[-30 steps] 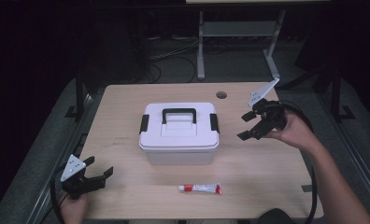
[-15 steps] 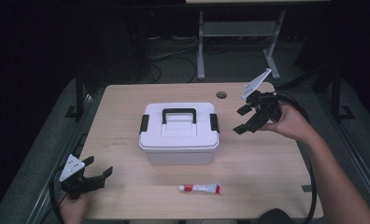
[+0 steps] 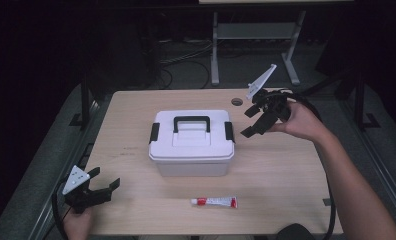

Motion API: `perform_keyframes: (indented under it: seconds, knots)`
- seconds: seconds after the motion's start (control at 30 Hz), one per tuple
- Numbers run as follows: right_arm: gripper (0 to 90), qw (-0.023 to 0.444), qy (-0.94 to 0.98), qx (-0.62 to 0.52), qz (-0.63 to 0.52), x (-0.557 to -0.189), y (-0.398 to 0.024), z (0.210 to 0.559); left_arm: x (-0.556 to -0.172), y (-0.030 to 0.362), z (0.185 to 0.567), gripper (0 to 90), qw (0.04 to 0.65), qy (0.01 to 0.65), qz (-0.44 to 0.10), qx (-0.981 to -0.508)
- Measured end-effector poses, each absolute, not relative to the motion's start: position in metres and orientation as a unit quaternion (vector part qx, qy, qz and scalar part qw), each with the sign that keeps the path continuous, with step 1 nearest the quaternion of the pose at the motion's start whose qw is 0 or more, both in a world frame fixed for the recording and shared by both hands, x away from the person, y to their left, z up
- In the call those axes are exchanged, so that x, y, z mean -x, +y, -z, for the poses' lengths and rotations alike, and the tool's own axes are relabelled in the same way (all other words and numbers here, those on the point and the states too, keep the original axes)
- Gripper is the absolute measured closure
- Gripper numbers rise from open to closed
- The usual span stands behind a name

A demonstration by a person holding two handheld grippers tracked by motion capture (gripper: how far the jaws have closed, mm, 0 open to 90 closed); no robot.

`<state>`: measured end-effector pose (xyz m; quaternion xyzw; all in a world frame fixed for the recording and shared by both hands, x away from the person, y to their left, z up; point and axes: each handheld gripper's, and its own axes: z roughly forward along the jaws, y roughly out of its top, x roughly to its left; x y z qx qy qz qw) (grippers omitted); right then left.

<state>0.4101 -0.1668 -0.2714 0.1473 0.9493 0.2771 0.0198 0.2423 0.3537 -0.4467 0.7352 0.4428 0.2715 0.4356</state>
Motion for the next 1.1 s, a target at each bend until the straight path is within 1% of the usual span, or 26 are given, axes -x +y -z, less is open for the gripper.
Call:
perform_keyframes:
  seconds: [0.43, 0.77, 1.1]
  knots:
    - [20.1, 0.014, 0.956, -0.126, -0.266, -0.426, -0.134, 0.261, -0.243, 0.356, 0.446, 13.4, 0.441, 0.445, -0.271, -0.731]
    - [20.5, 0.006, 0.959, -0.113, -0.259, -0.435, -0.112, 0.259, -0.243, 0.358, 0.446, 13.4, 0.444, 0.446, -0.27, -0.729]
    - [22.0, -0.007, 0.963, -0.092, -0.254, -0.448, -0.079, 0.258, -0.243, 0.358, 0.446, 13.4, 0.447, 0.447, -0.268, -0.727]
